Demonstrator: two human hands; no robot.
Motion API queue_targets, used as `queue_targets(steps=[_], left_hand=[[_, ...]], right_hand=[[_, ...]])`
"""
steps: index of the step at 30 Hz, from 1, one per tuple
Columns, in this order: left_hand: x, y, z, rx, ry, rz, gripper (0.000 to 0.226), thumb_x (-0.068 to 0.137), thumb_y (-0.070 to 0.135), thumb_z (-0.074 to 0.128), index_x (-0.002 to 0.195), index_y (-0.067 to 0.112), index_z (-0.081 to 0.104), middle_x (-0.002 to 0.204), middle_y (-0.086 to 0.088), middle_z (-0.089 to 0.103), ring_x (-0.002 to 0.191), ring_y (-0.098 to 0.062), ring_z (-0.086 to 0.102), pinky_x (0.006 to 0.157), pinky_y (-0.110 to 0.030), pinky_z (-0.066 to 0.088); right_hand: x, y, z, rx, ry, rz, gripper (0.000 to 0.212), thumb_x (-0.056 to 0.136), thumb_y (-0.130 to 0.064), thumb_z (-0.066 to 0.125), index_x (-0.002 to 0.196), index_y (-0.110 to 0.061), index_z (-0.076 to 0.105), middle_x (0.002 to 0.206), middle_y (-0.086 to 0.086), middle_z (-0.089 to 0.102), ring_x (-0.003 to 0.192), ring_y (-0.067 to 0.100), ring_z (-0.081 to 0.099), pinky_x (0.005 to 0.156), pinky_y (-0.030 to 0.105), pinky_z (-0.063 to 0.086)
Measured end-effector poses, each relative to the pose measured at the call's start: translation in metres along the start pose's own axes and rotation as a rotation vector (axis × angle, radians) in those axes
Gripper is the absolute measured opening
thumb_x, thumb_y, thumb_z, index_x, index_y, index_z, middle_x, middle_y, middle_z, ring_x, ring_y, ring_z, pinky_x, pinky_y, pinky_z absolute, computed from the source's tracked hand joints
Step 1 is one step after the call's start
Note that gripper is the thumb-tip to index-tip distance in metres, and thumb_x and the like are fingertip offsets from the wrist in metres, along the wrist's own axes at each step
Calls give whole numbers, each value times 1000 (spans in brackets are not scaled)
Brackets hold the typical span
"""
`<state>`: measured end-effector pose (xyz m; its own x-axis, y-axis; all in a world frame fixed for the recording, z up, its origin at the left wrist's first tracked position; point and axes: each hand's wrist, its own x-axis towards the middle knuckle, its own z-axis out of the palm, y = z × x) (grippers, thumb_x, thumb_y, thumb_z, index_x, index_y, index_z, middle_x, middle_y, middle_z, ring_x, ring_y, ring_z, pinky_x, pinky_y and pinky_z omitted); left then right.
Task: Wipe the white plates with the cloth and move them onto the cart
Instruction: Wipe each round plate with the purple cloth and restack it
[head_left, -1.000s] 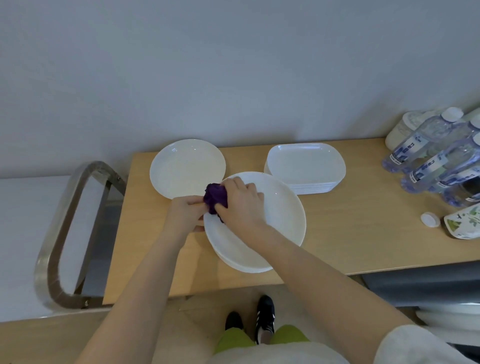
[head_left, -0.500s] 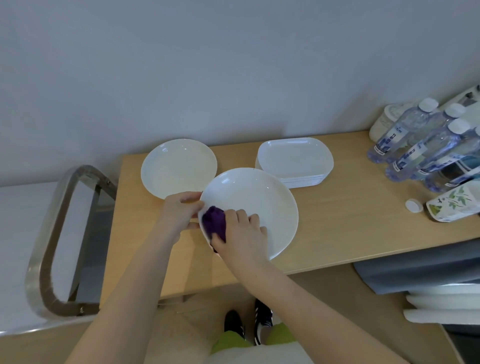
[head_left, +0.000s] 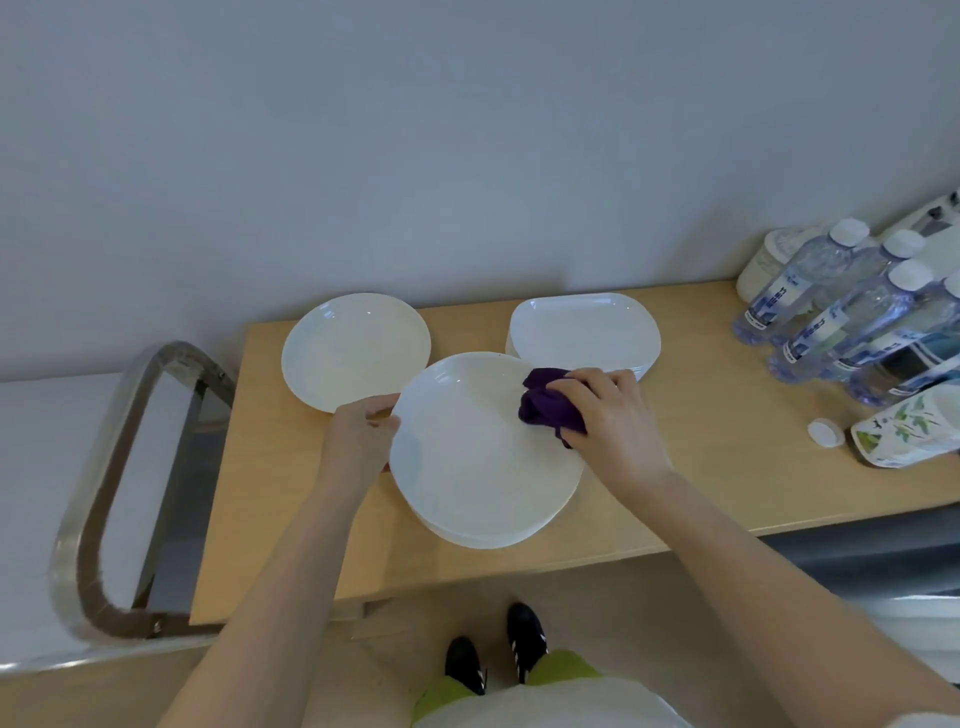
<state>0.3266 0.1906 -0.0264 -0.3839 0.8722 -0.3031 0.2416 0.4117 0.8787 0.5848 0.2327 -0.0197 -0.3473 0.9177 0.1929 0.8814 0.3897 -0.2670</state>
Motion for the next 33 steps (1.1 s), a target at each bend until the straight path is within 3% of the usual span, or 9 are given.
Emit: queue_targets(steps=[5,9,12,15,21,27,31,33], left_hand=[[-3,-4,7,59,60,23,33,88,6,50,103,26,72,95,11,71,91,-15,65,79,-41,57],[-7,-9,17,127,185,31,26,92,13,50,104,26,68,92,15,67,82,1,60,60,-21,45],[-13,-12,30,155,280,18,24,96,17,45,109,26,63,94,12,63,83,-4,58,64,-30,49],[-15,-11,39,240,333,4,27,98,19,39,114,24,60,93,11,60,87,-15,56,72,-38,52],[-15,-10,48,374,372,-10,24,98,18,36,111,19,56,95,0,59,81,-21,54,59,-33,41],[-17,-2,58,444,459,3,25,98,17,38,116,13,55,108,-6,54,91,-25,50,70,-40,46],[-13,0,58,475,480,5,29,99,16,38,122,12,54,114,-8,55,95,-24,51,71,-36,43],[-10,3,56,486,486,30,30,99,16,38,124,12,54,115,-9,55,97,-23,51,72,-35,42]], right_hand=[[0,40,-2,380,131,236,44,74,-2,65,115,-17,62,112,-3,60,101,27,47,82,34,42],[-16,63,7,433,79,301,40,76,-4,63,112,-20,61,104,-11,57,100,24,47,79,33,43],[-25,70,16,505,-46,362,39,77,-8,58,112,-25,61,105,-10,57,102,24,51,81,42,51],[-30,72,27,377,-118,367,39,79,-13,58,117,-25,60,109,-7,59,103,21,46,84,43,47],[-34,75,47,93,-340,326,41,89,-26,54,130,-29,48,133,-4,43,119,23,35,97,38,36],[-21,78,37,-4,-494,219,44,92,-41,48,133,-27,43,136,-1,39,120,24,40,97,41,38],[2,68,3,118,-276,89,25,93,-35,44,108,-22,59,113,-3,52,98,19,53,75,33,43],[17,58,-13,233,-168,46,22,94,-26,46,107,-19,62,112,-4,54,98,19,55,73,34,46]])
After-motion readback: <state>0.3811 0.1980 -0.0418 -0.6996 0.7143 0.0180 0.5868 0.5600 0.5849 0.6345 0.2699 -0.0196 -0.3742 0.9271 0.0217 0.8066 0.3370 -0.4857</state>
